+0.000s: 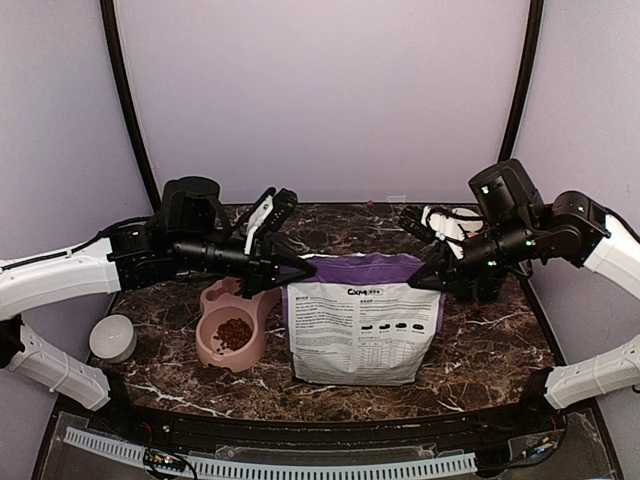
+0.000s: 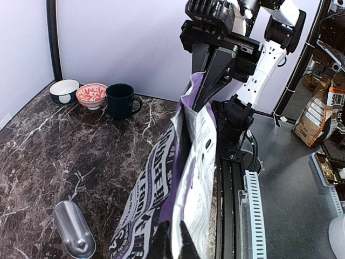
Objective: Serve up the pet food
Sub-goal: Press the seal on the pet food bag.
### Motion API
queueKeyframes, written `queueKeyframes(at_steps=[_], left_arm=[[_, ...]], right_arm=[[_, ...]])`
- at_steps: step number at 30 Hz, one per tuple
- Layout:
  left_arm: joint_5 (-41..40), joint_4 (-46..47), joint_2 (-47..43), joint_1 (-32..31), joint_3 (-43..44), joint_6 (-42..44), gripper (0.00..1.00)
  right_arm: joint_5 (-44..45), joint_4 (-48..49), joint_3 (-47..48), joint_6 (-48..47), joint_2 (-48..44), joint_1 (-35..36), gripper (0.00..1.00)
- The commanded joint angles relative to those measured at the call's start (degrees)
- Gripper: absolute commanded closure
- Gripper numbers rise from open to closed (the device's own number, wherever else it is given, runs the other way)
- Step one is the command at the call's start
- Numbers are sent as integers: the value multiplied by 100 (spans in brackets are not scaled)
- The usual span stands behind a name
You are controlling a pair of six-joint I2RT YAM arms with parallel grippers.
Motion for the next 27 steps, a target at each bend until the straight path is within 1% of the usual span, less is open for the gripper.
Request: queueKeyframes(at_steps=[1, 5, 6, 7, 8, 9, 10, 11, 12, 14, 15, 16, 18, 27], left_arm=[[-77, -22, -174, 55, 119, -11, 100], [-88, -66, -162, 58, 160, 14, 100], [-104, -89, -167, 59, 172, 18, 100], [-113, -104, -171, 59, 181, 29, 100], [-123, -120, -178, 59, 183, 34, 100], [-128, -135, -186, 54, 189, 36, 100], [-136, -144, -196, 59, 191, 41, 100], [-137, -150, -198, 54, 196, 43, 100], [-137, -165, -198, 59, 196, 45, 100], [-146, -172, -193, 55, 192, 45, 100], [-148, -176, -189, 59, 190, 45, 100], [-149, -176, -185, 59, 196, 45, 100], [-146, -173, -174, 59, 205, 45, 100], [-146, -202, -156, 59, 262, 71, 100]], right_arm=[[180, -147, -76, 82, -157, -85, 100], [258, -116, -78, 102, -234, -100, 100], [380, -111, -77, 109, -247, -108, 96], [502, -120, -84, 119, -271, -115, 78], [547, -146, -98, 123, -291, -121, 67], [556, -188, -103, 122, -305, -133, 59], [547, -230, -110, 122, -322, -139, 57], [542, -261, -119, 131, -339, -151, 57], [527, -277, -132, 131, -347, -157, 61], [520, -284, -169, 139, -396, -156, 73], [519, -283, -192, 140, -421, -164, 77], [525, -283, -206, 140, -441, -163, 83], [515, -308, -225, 140, -478, -176, 100], [622, -368, -305, 171, -700, -216, 100]])
